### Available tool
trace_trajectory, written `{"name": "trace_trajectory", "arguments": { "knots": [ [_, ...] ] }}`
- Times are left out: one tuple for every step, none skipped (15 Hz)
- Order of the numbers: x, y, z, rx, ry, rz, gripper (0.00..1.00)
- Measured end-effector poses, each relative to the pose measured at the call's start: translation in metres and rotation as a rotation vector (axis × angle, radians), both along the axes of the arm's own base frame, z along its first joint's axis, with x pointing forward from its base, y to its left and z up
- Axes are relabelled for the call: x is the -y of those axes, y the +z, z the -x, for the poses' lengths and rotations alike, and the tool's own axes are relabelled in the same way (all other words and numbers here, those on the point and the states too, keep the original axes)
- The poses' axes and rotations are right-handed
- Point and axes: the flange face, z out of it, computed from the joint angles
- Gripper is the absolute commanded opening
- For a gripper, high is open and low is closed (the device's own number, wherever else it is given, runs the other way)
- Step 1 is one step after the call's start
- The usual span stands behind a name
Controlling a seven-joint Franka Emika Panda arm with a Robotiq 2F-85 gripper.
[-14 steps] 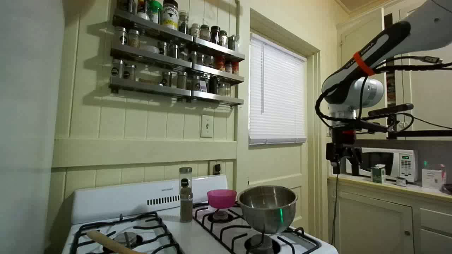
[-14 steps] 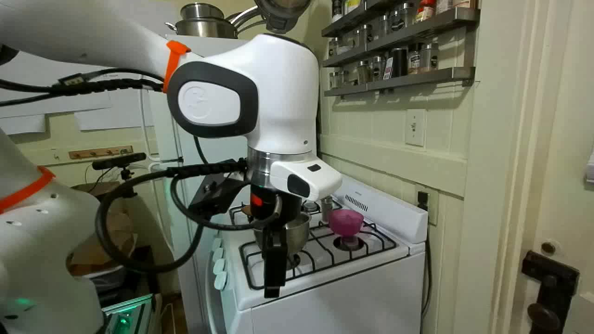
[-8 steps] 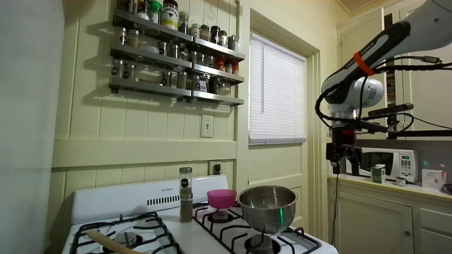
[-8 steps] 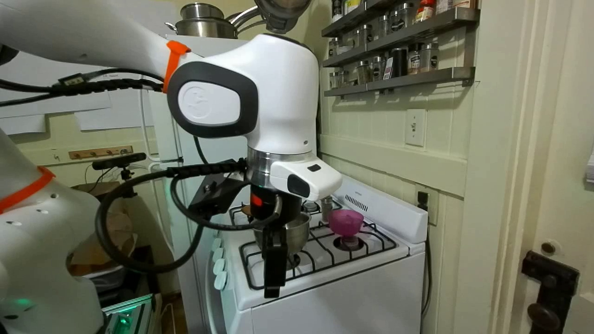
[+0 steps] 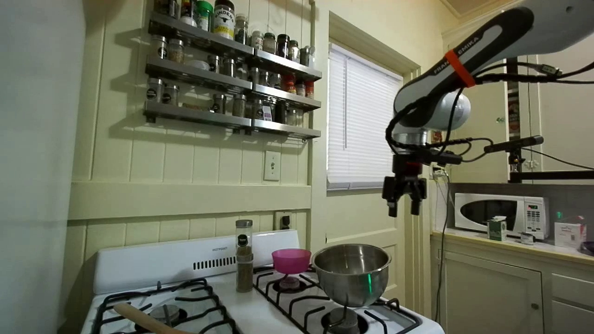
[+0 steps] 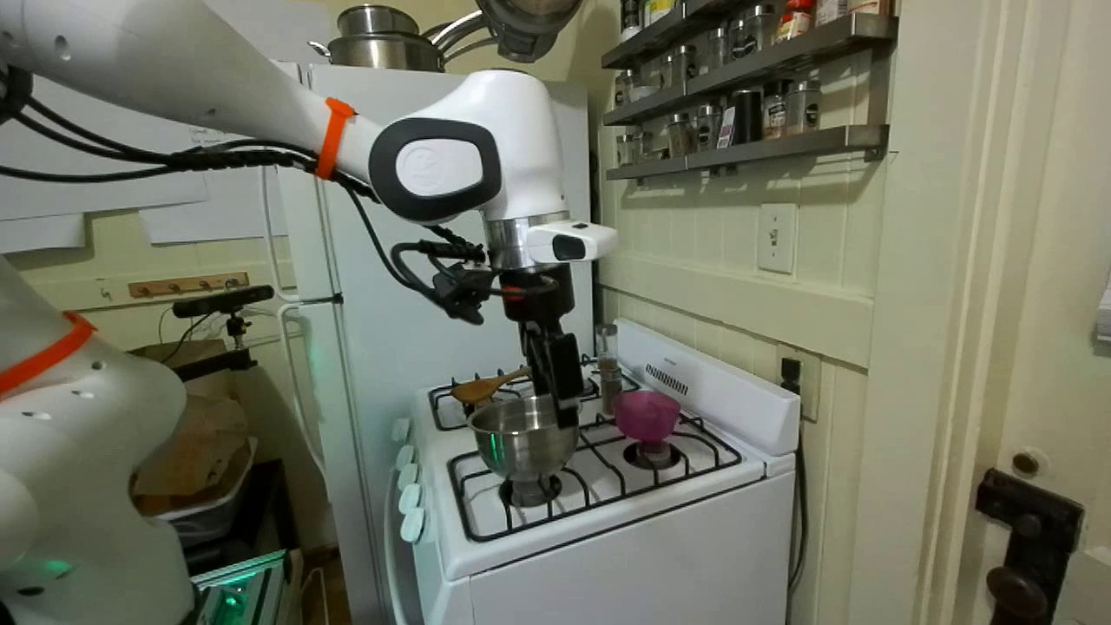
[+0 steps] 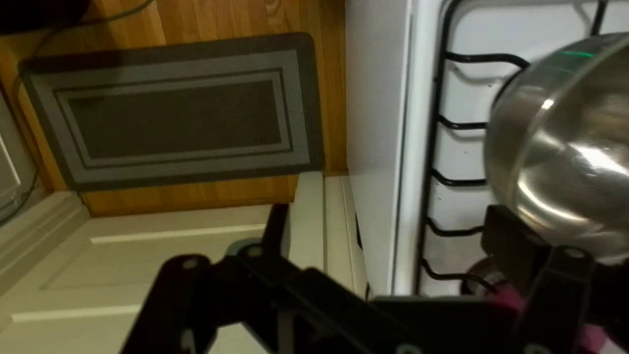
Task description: Remove the jar from the top of the stack and place it on the middle shelf.
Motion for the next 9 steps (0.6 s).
{"name": "trace_trajectory", "arguments": {
  "knots": [
    [-0.030, 0.004, -0.006, 0.027, 0.034, 0.016, 1.00],
    [-0.061, 0.007, -0.010, 0.057, 0.073, 0.030, 1.00],
    [-0.089, 0.008, -0.013, 0.088, 0.115, 0.039, 1.00],
    [-0.117, 0.010, -0.016, 0.128, 0.157, 0.044, 1.00],
    [-0.142, 0.010, -0.019, 0.173, 0.195, 0.045, 1.00],
    [-0.165, 0.010, -0.023, 0.223, 0.230, 0.040, 1.00],
    [-0.184, 0.009, -0.028, 0.269, 0.260, 0.035, 1.00],
    [-0.200, 0.007, -0.033, 0.315, 0.299, 0.037, 1.00],
    [-0.212, 0.003, -0.040, 0.361, 0.341, 0.043, 1.00]
  ]
}}
